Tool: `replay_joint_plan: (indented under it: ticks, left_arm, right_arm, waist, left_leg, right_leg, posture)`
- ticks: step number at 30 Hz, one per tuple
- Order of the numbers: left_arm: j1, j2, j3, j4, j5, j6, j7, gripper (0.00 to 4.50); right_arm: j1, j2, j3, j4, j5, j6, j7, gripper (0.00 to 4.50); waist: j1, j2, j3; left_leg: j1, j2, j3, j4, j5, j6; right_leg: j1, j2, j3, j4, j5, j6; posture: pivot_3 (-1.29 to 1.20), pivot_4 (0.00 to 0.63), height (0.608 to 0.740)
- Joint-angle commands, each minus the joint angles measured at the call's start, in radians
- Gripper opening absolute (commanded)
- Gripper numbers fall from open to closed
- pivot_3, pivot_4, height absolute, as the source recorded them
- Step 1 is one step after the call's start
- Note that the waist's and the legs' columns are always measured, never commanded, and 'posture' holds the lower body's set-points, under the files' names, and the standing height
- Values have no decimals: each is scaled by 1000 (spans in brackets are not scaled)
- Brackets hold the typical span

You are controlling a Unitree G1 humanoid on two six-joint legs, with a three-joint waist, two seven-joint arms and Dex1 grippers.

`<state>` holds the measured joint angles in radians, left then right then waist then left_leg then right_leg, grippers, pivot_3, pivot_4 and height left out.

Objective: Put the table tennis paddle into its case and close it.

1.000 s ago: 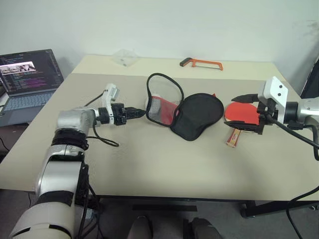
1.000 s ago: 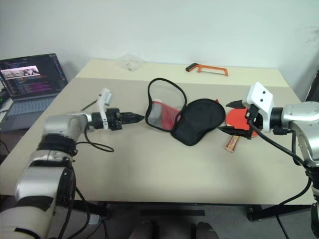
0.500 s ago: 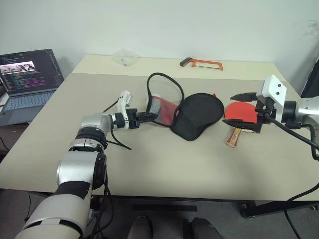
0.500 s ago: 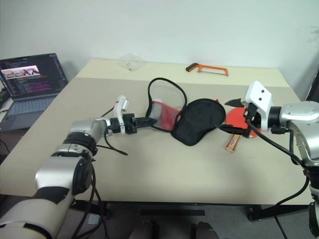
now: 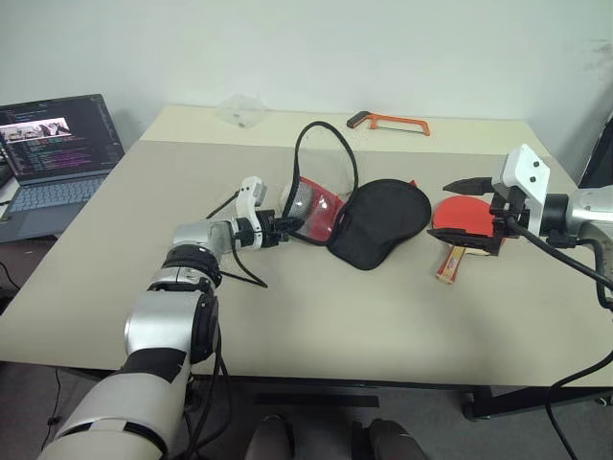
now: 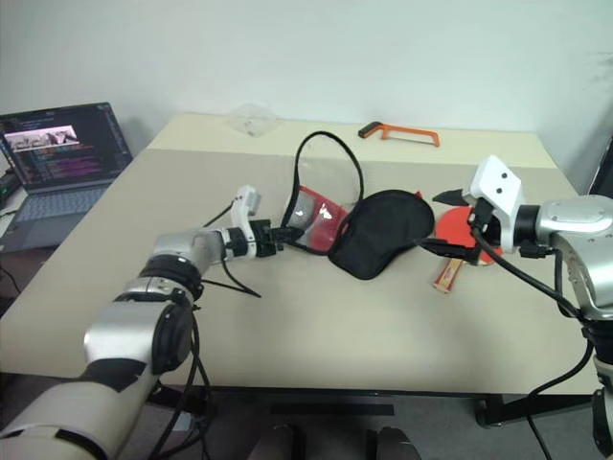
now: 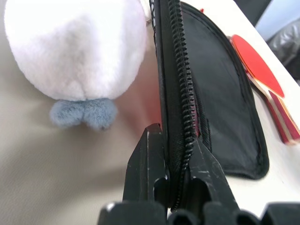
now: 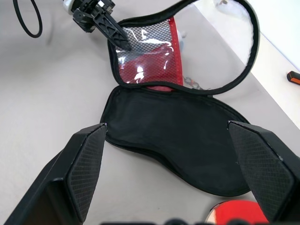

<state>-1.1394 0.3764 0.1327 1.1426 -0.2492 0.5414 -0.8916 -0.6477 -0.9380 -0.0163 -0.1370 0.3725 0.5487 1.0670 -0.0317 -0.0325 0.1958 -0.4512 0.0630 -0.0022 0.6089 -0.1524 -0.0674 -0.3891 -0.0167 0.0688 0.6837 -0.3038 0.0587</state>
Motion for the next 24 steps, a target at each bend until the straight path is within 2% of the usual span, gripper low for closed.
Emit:
replay_joint_plan:
  ticks: [1,5,10,16,24]
  left_arm:
    - [61,-46,55,-181,-59,72,95,19]
    - [150,-124,126,-382,-114,138,274,19]
    - [242,-279,194,-646,-159,191,547,19]
    - [368,-446,138,-914,-153,251,750,19]
    - [431,-595,118,-1104,-131,325,1057,19]
  right_arm:
    - [1,-14,-39,-35,5,1,-11,4500]
    - [-1,-15,-37,-32,4,1,-12,4500]
    - [-7,-15,-33,-26,1,-2,-10,4500]
    - [3,-17,-37,-35,4,2,-12,4500]
    - [17,-21,-44,-44,5,4,-15,4500]
  waist:
    - [0,0,0]
    - [1,0,0]
    - [4,0,0]
    - [3,0,0]
    - [0,0,0]
  left_leg:
    - [0,0,0,0,0,0]
    - [0,0,-1,1,0,0]
    - [0,-1,-2,4,0,0]
    - [1,-1,-2,4,1,0]
    - [2,-2,-2,4,1,0]
  right_leg:
    - [0,0,0,0,0,0]
    - [0,0,0,2,0,0]
    - [0,-1,0,6,0,0]
    - [1,-1,1,6,1,1]
    - [1,-1,1,7,1,1]
  posture:
    - [0,150,740]
    - [0,150,740]
    - [0,150,740]
    - [0,150,740]
    - [0,150,740]
